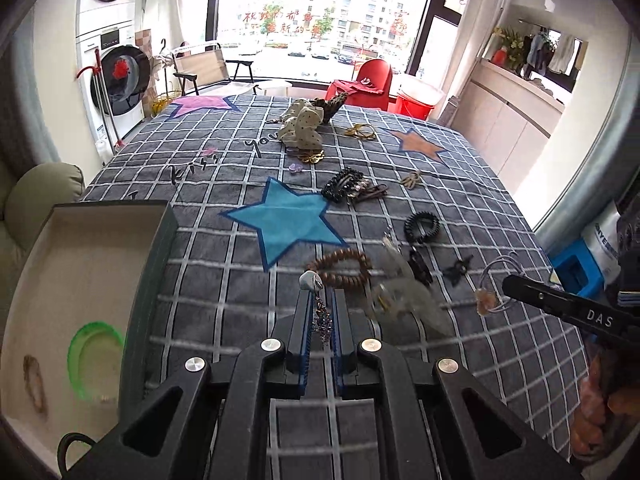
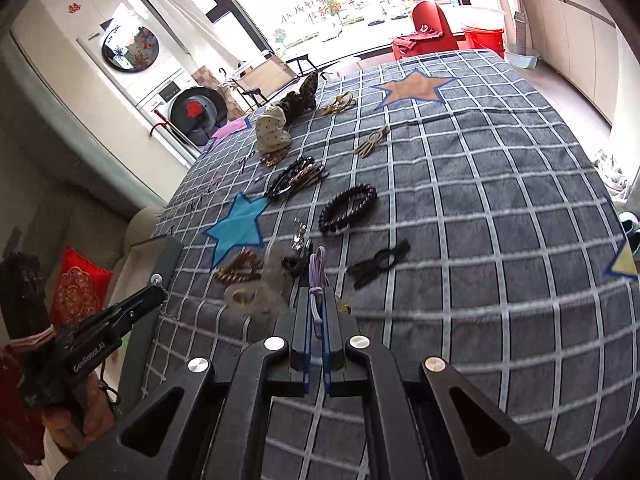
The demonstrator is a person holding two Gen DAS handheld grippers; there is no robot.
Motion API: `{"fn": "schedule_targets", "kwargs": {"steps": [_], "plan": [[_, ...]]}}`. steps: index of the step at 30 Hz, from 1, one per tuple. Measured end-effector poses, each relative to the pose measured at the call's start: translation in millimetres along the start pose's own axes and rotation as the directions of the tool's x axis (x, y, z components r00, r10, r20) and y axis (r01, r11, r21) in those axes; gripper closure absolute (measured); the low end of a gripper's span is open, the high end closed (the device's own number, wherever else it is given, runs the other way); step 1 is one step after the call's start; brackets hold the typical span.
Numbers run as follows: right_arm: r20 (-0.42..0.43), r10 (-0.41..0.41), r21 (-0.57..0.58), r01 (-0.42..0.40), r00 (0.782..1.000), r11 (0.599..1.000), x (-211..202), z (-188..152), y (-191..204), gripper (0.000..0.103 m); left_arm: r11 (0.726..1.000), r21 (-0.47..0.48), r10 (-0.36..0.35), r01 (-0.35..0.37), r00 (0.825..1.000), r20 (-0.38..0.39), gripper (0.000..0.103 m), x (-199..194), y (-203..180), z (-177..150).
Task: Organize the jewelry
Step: 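Carry the silver pendant and purple hair tie with both tools toward the white tray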
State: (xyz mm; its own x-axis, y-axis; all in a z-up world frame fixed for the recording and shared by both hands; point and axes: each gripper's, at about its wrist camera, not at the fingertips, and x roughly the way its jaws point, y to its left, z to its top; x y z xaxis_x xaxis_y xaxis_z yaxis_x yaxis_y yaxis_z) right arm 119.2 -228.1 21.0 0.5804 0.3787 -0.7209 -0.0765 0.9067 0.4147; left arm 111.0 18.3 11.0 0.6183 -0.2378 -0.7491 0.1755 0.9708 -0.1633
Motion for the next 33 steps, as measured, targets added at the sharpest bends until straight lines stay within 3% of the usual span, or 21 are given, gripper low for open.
{"fn": "schedule_targets", "kwargs": {"steps": [21, 33], "plan": [[-0.035, 0.011, -0.049, -0.012, 0.999, 0.999, -13, -38, 53, 0.099, 0.999, -0.052, 0.006, -0.002, 0.997, 0.081, 0.092, -64, 32, -38], [-0.069, 0.023, -0.163, -0.034, 0.997, 0.986, 2, -35, 114, 0.099, 0.988, -0.135, 0.092, -0.074, 0.987, 0.129, 0.092, -87, 83, -44]]}}
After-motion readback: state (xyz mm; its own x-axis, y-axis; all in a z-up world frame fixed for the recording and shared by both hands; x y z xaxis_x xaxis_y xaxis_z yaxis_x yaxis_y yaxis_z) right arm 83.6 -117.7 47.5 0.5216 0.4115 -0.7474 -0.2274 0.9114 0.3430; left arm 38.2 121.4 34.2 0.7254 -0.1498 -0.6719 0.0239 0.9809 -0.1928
